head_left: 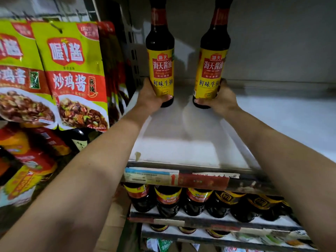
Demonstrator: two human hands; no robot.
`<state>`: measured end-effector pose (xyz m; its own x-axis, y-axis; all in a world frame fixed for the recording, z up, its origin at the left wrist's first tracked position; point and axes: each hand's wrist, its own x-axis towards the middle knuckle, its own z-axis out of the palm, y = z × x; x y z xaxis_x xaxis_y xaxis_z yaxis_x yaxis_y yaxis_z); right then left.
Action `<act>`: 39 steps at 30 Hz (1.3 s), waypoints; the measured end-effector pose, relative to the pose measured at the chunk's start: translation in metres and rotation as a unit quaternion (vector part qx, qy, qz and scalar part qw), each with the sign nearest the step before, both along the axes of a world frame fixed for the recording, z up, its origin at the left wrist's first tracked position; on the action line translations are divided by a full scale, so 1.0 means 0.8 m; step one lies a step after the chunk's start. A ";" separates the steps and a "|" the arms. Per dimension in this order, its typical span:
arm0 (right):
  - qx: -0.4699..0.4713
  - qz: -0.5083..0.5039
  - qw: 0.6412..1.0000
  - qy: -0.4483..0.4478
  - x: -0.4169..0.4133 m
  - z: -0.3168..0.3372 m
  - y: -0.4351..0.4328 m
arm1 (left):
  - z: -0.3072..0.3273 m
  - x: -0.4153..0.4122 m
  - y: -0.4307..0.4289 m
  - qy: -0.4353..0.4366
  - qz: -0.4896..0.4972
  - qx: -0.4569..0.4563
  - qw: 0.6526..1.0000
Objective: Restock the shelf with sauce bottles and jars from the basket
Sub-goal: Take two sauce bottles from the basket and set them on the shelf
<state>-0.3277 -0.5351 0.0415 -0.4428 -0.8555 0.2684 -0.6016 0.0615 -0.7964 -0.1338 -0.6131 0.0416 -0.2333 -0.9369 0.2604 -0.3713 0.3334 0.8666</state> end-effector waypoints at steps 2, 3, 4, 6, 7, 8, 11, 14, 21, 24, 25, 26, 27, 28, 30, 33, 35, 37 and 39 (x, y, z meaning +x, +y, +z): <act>-0.001 -0.003 1.000 0.000 -0.002 -0.001 -0.012 | 0.000 -0.001 -0.010 0.004 0.006 -0.009 1.000; 0.002 -0.010 1.000 0.006 -0.003 -0.002 -0.016 | -0.001 -0.002 -0.015 0.008 0.004 -0.012 1.000; 0.004 -0.015 1.000 0.010 -0.004 -0.003 -0.021 | -0.001 -0.003 -0.019 0.009 0.004 -0.014 1.000; 0.007 -0.017 1.000 0.006 -0.006 -0.003 -0.031 | -0.002 -0.006 -0.028 0.002 0.005 -0.012 1.000; 0.008 -0.015 1.000 0.002 -0.006 -0.003 -0.035 | -0.003 -0.007 -0.031 0.001 0.004 -0.007 1.000; 0.010 -0.015 1.000 0.000 -0.006 -0.002 -0.039 | -0.005 -0.009 -0.034 0.003 0.001 -0.002 1.000; 0.006 -0.030 1.000 -0.005 -0.004 -0.005 -0.048 | -0.010 -0.015 -0.043 0.009 -0.002 0.008 1.000; -0.005 -0.038 0.999 -0.006 -0.003 -0.013 -0.051 | -0.014 -0.018 -0.050 -0.004 0.007 0.010 1.000; -0.025 -0.030 0.999 -0.014 -0.002 -0.015 -0.050 | -0.018 -0.016 -0.058 0.013 -0.007 0.022 1.000; -0.025 -0.030 0.999 -0.013 -0.002 -0.016 -0.050 | -0.022 -0.018 -0.060 0.010 -0.002 0.008 1.000; -0.025 -0.030 0.999 -0.014 -0.002 -0.016 -0.051 | -0.022 -0.019 -0.060 0.009 -0.003 0.003 1.000; -0.023 -0.031 0.999 -0.014 -0.002 -0.017 -0.051 | -0.022 -0.019 -0.061 0.008 -0.003 0.001 1.000; -0.021 -0.032 0.999 -0.013 -0.001 -0.017 -0.051 | -0.022 -0.019 -0.061 0.008 -0.003 -0.001 1.000; -0.022 -0.034 0.999 -0.012 -0.001 -0.018 -0.050 | -0.022 -0.020 -0.061 0.010 -0.002 -0.003 1.000; -0.027 -0.037 0.999 -0.011 0.000 -0.018 -0.050 | -0.022 -0.021 -0.062 0.005 0.003 -0.005 1.000; -0.036 -0.038 0.999 -0.014 0.001 -0.018 -0.049 | -0.022 -0.022 -0.065 -0.006 -0.004 0.001 1.000; -0.039 -0.041 0.998 -0.015 0.001 -0.019 -0.049 | -0.023 -0.023 -0.066 -0.009 -0.010 0.006 1.000; -0.039 -0.040 0.998 -0.015 0.001 -0.020 -0.048 | -0.024 -0.022 -0.066 -0.005 -0.007 0.009 1.000; -0.035 -0.036 0.999 -0.017 0.000 -0.020 -0.047 | -0.024 -0.022 -0.065 -0.009 -0.004 0.010 1.000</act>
